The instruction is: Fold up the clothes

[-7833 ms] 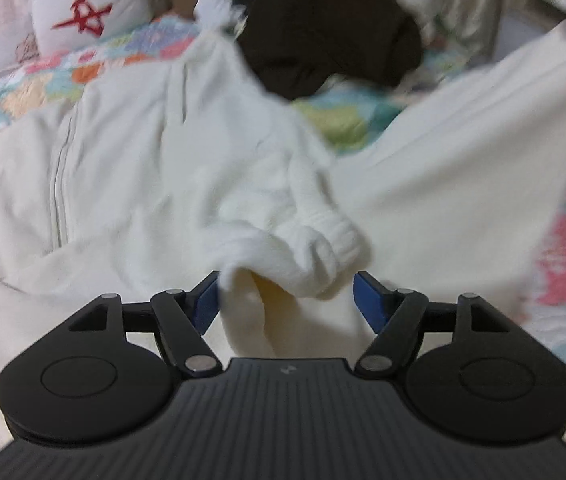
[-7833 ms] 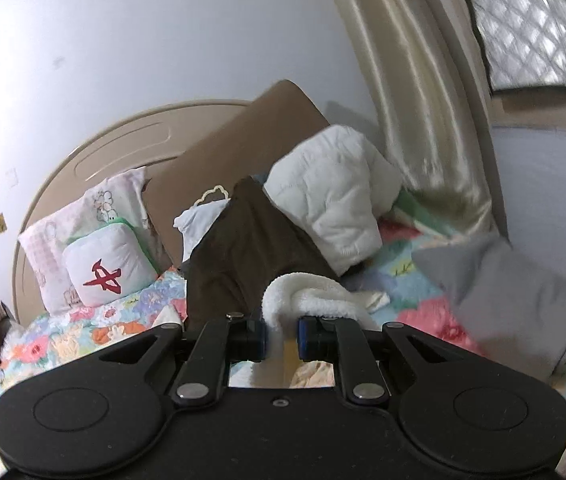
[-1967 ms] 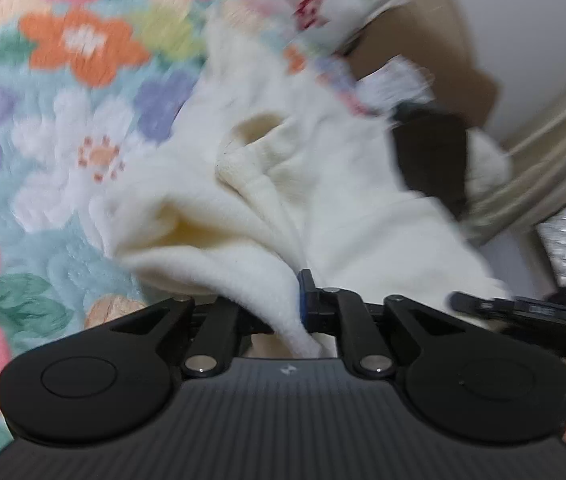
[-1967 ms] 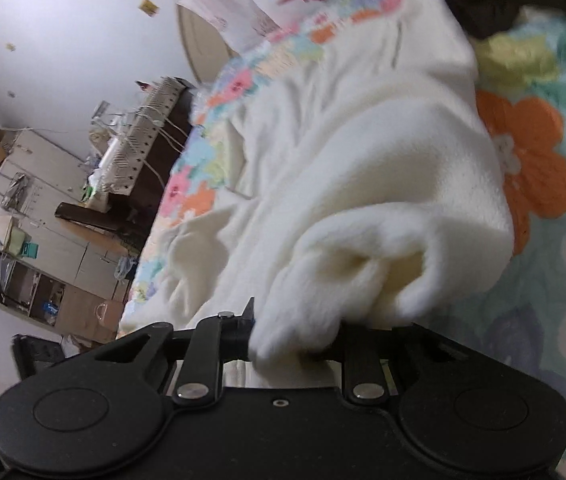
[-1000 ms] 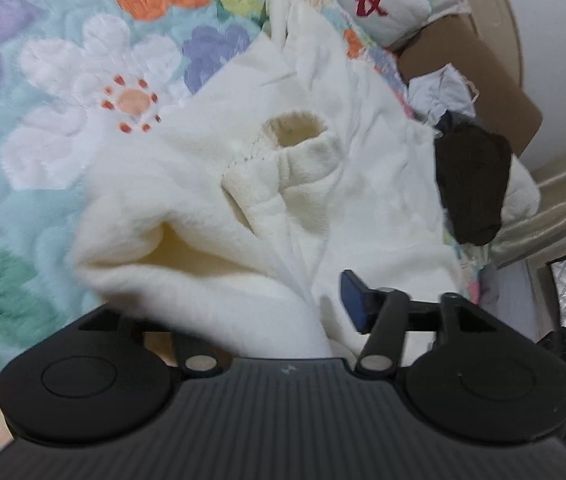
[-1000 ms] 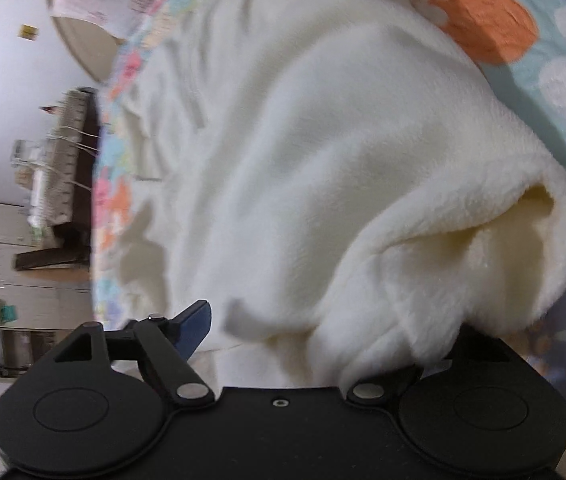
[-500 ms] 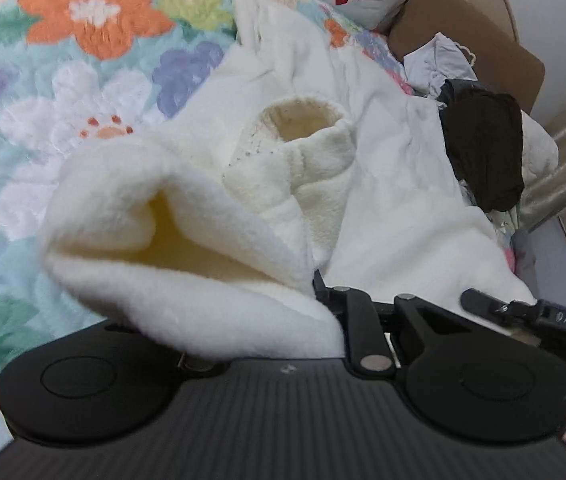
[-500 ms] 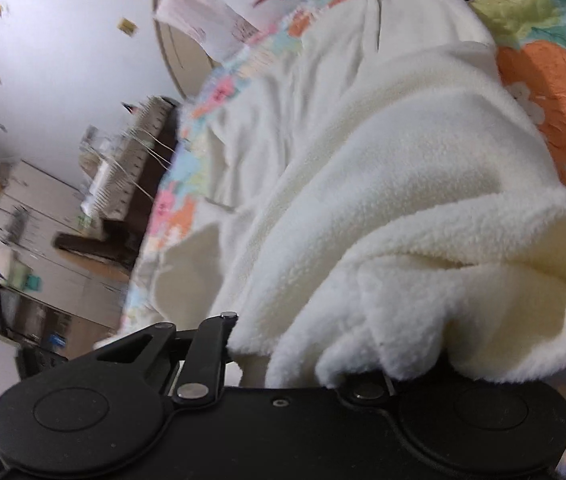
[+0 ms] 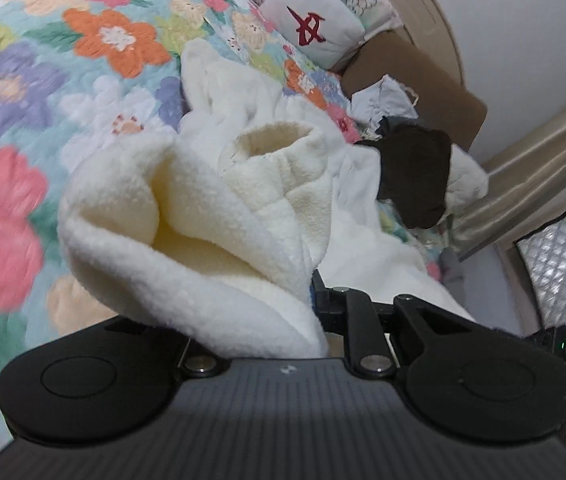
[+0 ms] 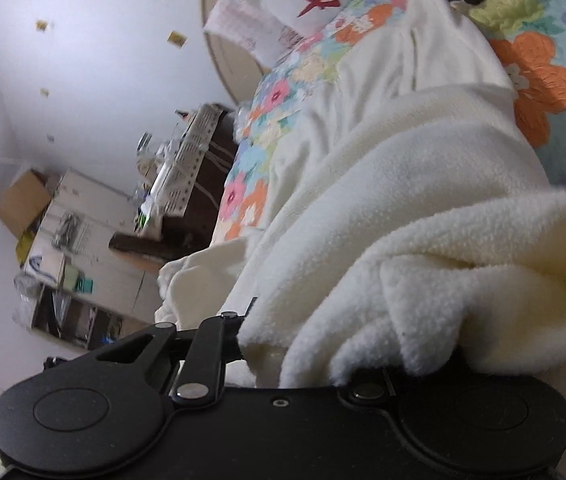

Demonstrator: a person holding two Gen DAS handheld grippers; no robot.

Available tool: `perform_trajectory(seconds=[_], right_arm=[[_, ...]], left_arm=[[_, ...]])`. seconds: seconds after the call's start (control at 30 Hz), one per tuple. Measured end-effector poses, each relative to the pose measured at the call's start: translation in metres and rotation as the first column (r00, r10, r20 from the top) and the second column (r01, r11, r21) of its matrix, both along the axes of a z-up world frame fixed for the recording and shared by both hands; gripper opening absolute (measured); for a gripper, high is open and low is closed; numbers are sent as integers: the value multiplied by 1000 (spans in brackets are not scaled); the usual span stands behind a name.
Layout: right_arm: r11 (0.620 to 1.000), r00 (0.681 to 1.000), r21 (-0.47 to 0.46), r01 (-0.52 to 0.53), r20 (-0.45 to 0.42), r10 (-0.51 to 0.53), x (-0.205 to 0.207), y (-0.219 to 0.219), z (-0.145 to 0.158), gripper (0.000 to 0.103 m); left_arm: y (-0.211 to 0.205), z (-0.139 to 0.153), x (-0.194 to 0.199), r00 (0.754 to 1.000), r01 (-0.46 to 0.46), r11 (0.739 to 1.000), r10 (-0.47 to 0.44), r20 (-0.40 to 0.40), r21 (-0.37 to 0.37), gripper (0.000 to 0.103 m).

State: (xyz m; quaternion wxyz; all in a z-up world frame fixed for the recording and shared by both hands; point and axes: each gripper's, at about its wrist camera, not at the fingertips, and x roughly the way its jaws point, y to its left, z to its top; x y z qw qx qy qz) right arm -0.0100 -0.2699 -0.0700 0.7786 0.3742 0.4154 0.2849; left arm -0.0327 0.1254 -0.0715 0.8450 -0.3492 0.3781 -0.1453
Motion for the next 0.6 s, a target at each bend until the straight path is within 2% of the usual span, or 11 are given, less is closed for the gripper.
perform_trajectory(seconds=[0.1, 0.2, 0.27, 0.33, 0.47, 0.53, 0.6], right_arm=[[1000, 1000, -9, 5, -7, -5, -14, -2, 7, 23], [996, 998, -70, 45, -37, -48, 6, 3, 12, 26], [989, 998, -131, 67, 3, -67, 30, 9, 25, 26], [982, 996, -167, 90, 37, -85, 57, 9, 35, 26], [966, 992, -225, 126, 20, -125, 138, 12, 43, 27], [955, 991, -268, 128, -2, -133, 183, 14, 39, 29], [955, 983, -254, 153, -58, -173, 223, 10, 18, 31]], left_arm=[[1, 7, -7, 1000, 15, 1000, -14, -25, 4, 16], [-6, 11, 20, 999, 32, 998, -30, -34, 53, 16], [-12, 15, 45, 999, 40, 993, -35, -41, 108, 16], [-16, 22, 83, 998, 52, 990, -47, -44, 129, 17], [-23, 30, 169, 995, 80, 984, -69, -72, 160, 17], [-26, 18, 225, 989, 87, 982, -65, -131, 170, 19], [-31, -4, 267, 984, 83, 975, -48, -171, 207, 22]])
